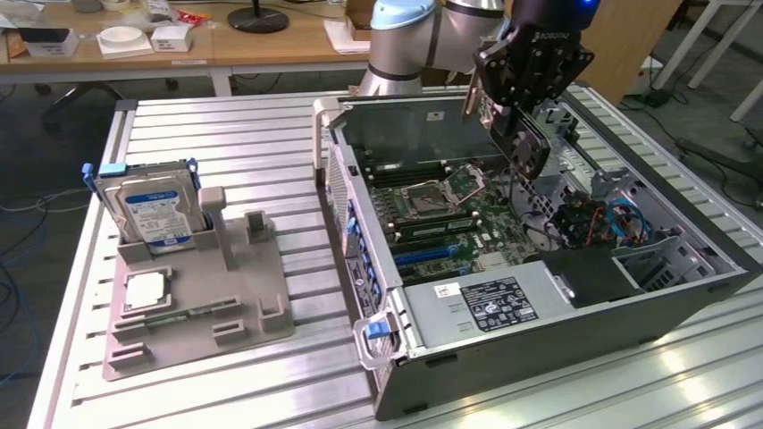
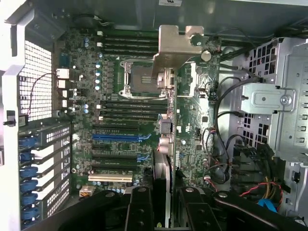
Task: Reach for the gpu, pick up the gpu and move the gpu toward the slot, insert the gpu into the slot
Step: 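Pick up the gpu and move the gpu toward the slot, then insert the gpu into the slot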
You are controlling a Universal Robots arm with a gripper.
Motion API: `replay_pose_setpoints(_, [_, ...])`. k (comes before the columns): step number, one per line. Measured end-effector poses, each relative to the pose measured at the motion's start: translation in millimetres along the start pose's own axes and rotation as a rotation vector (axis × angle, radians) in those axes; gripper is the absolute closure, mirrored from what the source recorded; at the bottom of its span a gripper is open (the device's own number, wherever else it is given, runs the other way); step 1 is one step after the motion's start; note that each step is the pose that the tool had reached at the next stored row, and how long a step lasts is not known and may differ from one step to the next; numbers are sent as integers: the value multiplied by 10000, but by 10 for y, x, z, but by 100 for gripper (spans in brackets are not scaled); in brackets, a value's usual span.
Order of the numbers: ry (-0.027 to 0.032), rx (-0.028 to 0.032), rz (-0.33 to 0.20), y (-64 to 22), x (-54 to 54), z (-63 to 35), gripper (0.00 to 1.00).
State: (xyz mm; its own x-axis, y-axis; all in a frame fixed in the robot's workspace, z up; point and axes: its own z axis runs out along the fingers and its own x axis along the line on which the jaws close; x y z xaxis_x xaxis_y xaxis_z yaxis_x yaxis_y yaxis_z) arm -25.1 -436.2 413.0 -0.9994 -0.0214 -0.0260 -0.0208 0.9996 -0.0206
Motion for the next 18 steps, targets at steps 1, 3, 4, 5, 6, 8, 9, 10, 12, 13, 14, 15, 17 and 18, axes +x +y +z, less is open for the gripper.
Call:
replay_pose_setpoints(1, [0,-1,0,0,0,0,74])
replay_pose_setpoints(3, [0,-1,0,0,0,0,74])
replay_pose_setpoints(4, [0,0,0,0,0,0,74])
replay_pose_setpoints(5, [-1,-1,0,0,0,0,74])
replay_pose_setpoints(6, [0,-1,0,0,0,0,74])
replay_pose_setpoints(8, [0,-1,0,0,0,0,74])
replay_pose_setpoints(9, [0,0,0,0,0,0,74])
replay_pose_setpoints(10, [-1,-1,0,0,0,0,74])
replay_pose_setpoints(12, [0,-1,0,0,0,0,74])
replay_pose_setpoints(13, [0,-1,0,0,0,0,74])
replay_pose_setpoints(14, [0,-1,0,0,0,0,74])
replay_pose_setpoints(15, [-1,-1,0,0,0,0,74])
replay_pose_setpoints(17, [0,0,33,0,0,0,74])
replay_pose_setpoints(18, [1,2,81,0,0,0,74])
